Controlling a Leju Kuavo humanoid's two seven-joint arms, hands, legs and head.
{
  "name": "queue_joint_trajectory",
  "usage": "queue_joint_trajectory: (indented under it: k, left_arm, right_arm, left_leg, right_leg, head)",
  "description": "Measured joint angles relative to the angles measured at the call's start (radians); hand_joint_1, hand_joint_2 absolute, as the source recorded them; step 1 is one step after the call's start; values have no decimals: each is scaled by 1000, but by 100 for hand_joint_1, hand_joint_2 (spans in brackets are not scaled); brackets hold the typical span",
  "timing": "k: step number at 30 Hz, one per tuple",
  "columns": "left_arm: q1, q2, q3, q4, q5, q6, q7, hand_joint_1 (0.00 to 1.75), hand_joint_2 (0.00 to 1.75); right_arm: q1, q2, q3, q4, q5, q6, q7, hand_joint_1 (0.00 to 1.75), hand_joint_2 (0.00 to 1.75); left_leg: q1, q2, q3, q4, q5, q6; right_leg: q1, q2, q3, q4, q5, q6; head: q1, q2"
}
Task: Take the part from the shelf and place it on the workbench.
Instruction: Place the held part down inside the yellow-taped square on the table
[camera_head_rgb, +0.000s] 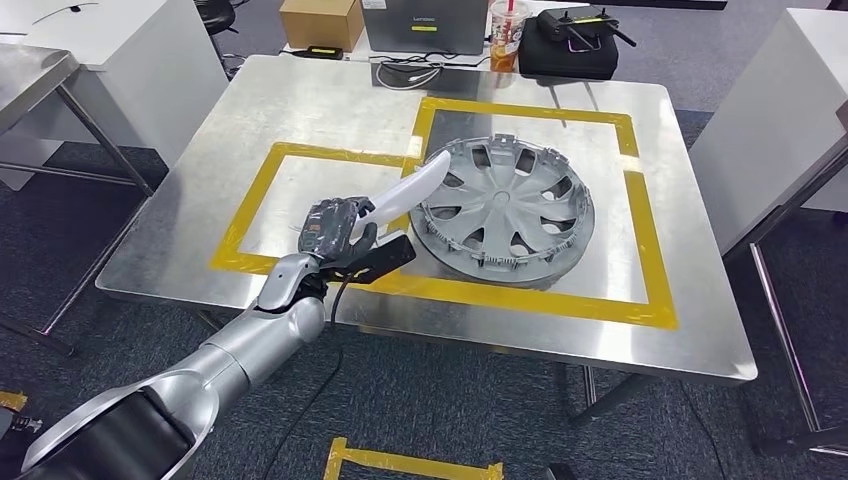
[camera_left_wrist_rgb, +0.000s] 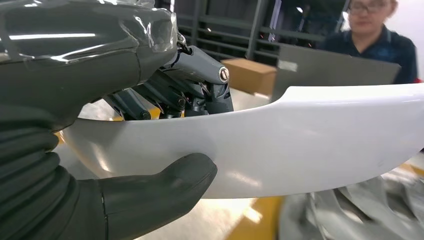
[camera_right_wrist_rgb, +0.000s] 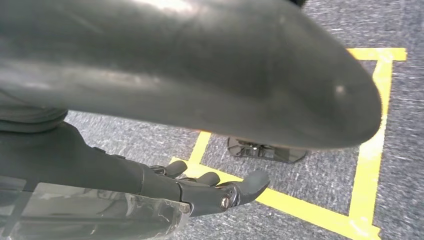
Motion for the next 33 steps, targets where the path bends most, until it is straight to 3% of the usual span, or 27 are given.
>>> queue_joint_trajectory:
  k: [2,4,6,9,10,11,12,14,16,17,21,24,26,27,28,30,31,33]
  left_arm:
    - [-2,1,5,12,-21,20,21,175,175]
    - [-2,3,12,23,-37,31,39,175,175]
    - [-4,4,18,31,-53,38,53,175,175]
    - [-5,2,20,44,-82,50,75,175,175]
    - [-2,3,21,49,-91,52,81,175,175]
    - [1,3,21,54,-99,52,87,175,175]
    - [3,3,21,58,-105,53,92,175,175]
    - [4,3,23,65,-114,55,101,175,175]
    - [3,3,27,70,-120,54,108,175,175]
    - [3,4,30,72,-121,52,111,175,175]
    - [3,6,45,84,-115,25,113,175,175]
    - [4,7,58,91,-100,-16,107,175,175]
    - [10,8,66,98,-93,-42,106,175,175]
    - [12,8,69,101,-91,-52,106,175,175]
    - [13,9,72,102,-90,-61,106,175,175]
    - [8,9,78,104,-90,-78,105,175,175]
    - [5,9,81,104,-89,-85,105,175,175]
    - [2,9,87,104,-88,-94,103,175,175]
  right_arm:
    - [1,3,-3,0,0,0,1,0,0]
    - [3,3,-5,0,0,2,5,0,0]
    - [3,1,-7,0,0,5,7,0,0]
    - [4,-4,-9,2,0,8,11,0,0]
    - [5,-7,-9,2,0,13,14,0,0]
    - [6,-12,-8,3,0,19,16,0,0]
    - [6,-17,-7,3,0,27,17,0,0]
    - [4,-28,-5,4,0,40,20,0,0]
    - [2,-35,-5,4,0,47,23,0,0]
    - [1,-37,-5,4,0,49,24,0,0]
    - [-1,-39,-4,4,0,52,24,0,0]
    - [-4,-40,1,4,0,53,24,0,0]
    - [-4,-41,5,4,0,56,25,0,0]
    - [-4,-41,6,4,0,57,25,0,0]
    - [-5,-41,8,4,0,58,25,0,0]
    - [-7,-41,10,4,0,60,27,0,0]
    - [-9,-41,11,4,0,61,29,0,0]
    - [-12,-40,13,4,0,62,33,0,0]
  left_leg:
    - [-7,1,27,-52,8,8]
    - [-8,1,31,-61,13,16]
    - [-4,0,39,-76,24,29]
    - [-5,0,41,-83,30,38]
    - [-7,-1,40,-82,30,38]
    - [-7,-2,40,-82,29,38]
    - [-7,-2,40,-81,29,38]
    - [-7,-5,39,-75,26,33]
    - [-11,-7,33,-64,20,24]
    - [-12,-7,30,-60,18,19]
    - [-8,-6,15,-33,-3,-1]
    - [0,-2,-62,133,-87,-17]
    - [4,-2,-107,220,-110,-20]
    - [5,-1,-105,211,-95,-19]
    - [5,-1,-84,165,-66,-16]
    - [1,-1,-17,28,-5,-4]
    - [-2,0,9,-21,9,2]
    - [-10,0,26,-52,10,10]
  right_leg:
    - [2,-1,-2,-1,1,7]
    - [0,-2,-4,-3,2,18]
    - [0,-2,-21,28,-17,21]
    - [-1,-1,-106,210,-93,12]
    - [-1,-1,-132,264,-108,14]
    - [-1,-2,-142,284,-110,19]
    - [-2,-2,-132,264,-97,27]
    - [-4,-2,-66,133,-46,42]
    - [-2,-2,-9,25,-14,37]
    - [0,-1,1,6,-10,30]
    - [-2,-1,3,1,-7,6]
    - [-4,-1,5,1,-7,-5]
    - [-2,-1,5,1,-8,-7]
    - [-2,-1,5,1,-8,-7]
    - [-1,0,6,1,-8,-7]
    - [2,0,7,1,-9,-6]
    - [3,0,6,1,-8,-3]
    - [4,-1,3,0,-7,5]
  head:
    - [0,0]
    - [0,0]
    - [1,0]
    - [3,0]
    - [3,0]
    - [3,0]
    - [3,0]
    - [3,0]
    - [2,0]
    - [1,0]
    - [-2,0]
    - [-8,0]
    - [-8,0]
    - [-8,0]
    - [-8,0]
    - [-7,0]
    - [-7,0]
    - [-7,0]
